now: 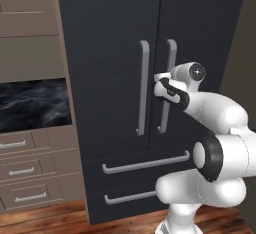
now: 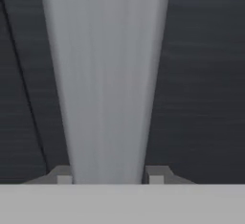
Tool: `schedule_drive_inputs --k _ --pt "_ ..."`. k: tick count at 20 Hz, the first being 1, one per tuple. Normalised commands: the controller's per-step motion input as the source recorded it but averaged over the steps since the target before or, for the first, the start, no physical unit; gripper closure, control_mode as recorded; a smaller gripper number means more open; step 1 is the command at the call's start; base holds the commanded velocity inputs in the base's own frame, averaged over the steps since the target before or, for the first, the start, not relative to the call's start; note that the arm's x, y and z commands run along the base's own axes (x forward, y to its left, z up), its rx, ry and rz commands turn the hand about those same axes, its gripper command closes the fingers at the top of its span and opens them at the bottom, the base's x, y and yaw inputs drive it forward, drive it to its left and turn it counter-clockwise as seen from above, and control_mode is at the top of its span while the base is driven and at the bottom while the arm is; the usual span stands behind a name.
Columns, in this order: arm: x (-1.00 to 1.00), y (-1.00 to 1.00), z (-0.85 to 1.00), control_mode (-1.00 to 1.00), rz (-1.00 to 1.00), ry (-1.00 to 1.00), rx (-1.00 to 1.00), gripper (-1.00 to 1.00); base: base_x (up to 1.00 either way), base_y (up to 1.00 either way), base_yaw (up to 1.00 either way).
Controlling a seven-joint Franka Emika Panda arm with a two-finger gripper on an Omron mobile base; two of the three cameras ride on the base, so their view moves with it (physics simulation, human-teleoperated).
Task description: Retrieve the pear and banana from the fridge and place them into the bowl on the dining table.
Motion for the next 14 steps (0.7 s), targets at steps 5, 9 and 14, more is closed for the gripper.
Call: schedule_drive_inputs --k 5,9,14 --pt "-0.73 -0.47 0.0 -1.0 -0.03 0.14 0.0 1.0 0.0 0.0 0.0" --pt "-0.96 -0.66 0.0 -1.0 -0.08 0.16 0.0 1.0 0.0 0.0 0.0" --pt "-1.0 -0.82 0.0 -1.0 -0.13 0.07 0.02 1.0 0.0 0.0 0.0"
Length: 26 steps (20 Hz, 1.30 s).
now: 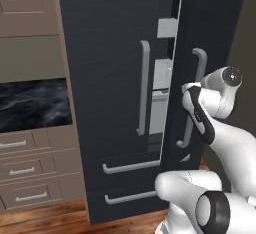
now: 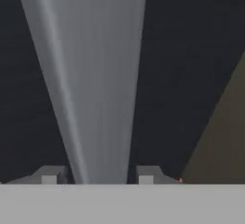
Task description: Retrieve the pear and banana from the fridge and place them into the bowl on the dining table.
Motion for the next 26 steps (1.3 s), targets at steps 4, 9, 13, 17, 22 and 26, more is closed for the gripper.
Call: schedule_drive_inputs --k 4,9,13,17,22,26 --pt "-1.0 -0.78 0.0 -1.0 -0.12 0.0 0.02 1.0 0.0 0.0 0.0" --pt "-0.87 -0.31 0.02 -1.0 -0.05 -0.02 0.0 1.0 0.0 0.0 0.0" --pt "-0.88 0.0 0.24 -1.0 0.0 -0.08 0.0 -1.0 0.0 0.0 0.0" --pt "-0.55 0.32 0.51 -1.0 0.0 -0.03 -0.1 -1.0 0.0 0.0 0.0" --pt "-0.03 0.69 0.71 -1.0 0.0 0.03 -0.29 -1.0 0.0 0.0 0.0" --pt "0.0 0.86 0.71 -1.0 -0.01 0.2 -0.38 -1.0 0.0 0.0 0.0"
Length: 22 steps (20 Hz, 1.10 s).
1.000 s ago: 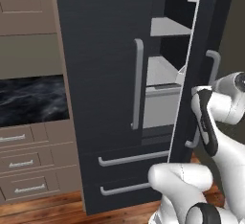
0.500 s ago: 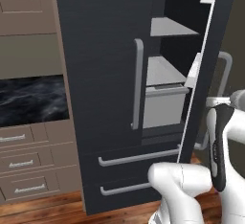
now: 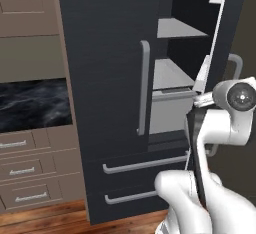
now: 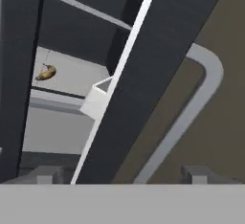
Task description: Retrieve the pear and banana from the fridge and place them into the bowl on the dining table.
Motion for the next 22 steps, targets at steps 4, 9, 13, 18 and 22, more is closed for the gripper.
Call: schedule_drive_inputs --k 4,9,13,18,22 --pt "0.0 0.7 0.52 -1.0 -0.02 0.29 -0.39 -1.0 0.0 0.0 0.0" --pt "0.04 0.3 0.26 -1.0 -0.05 0.45 -0.33 -1.0 0.0 0.0 0.0" --pt "0.28 0.0 0.0 -1.0 -0.08 0.35 -0.34 -1.0 0.0 0.0 0.0" --pt "0.43 -0.01 -0.03 -1.0 -0.01 0.12 -0.33 -1.0 0.0 0.0 0.0" --pt "0.72 -0.11 -0.02 -1.0 0.0 0.15 -0.22 -1.0 0.0 0.0 0.0"
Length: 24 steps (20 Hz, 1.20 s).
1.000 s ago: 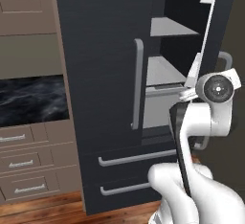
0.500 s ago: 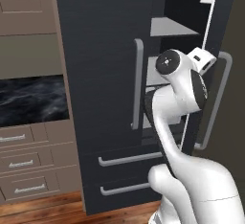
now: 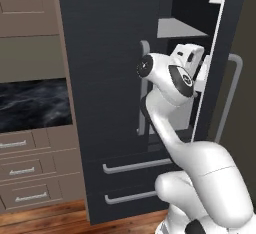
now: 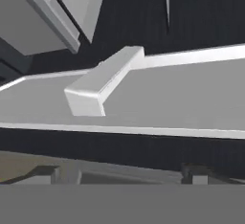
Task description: Retrieve the pear and banana from the fridge and place them into the bowl on the dining table.
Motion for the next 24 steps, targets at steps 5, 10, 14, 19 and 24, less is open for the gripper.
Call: schedule_drive_inputs --k 5,10,14,19,24 --pt "0.6 -0.37 0.0 -1.0 0.03 0.14 -0.08 -1.0 0.0 0.0 0.0" --pt "0.82 -0.24 0.0 -1.0 0.12 0.09 -0.03 -1.0 0.0 0.0 0.0" --pt "0.79 -0.2 0.0 -1.0 0.12 0.09 -0.03 -1.0 0.0 0.0 0.0" --pt "0.26 -0.52 0.0 -1.0 0.0 0.01 -0.02 -1.0 0.0 0.0 0.0" --pt "-0.03 -0.68 0.0 -1.0 -0.04 0.01 -0.02 -1.0 0.0 0.0 0.0"
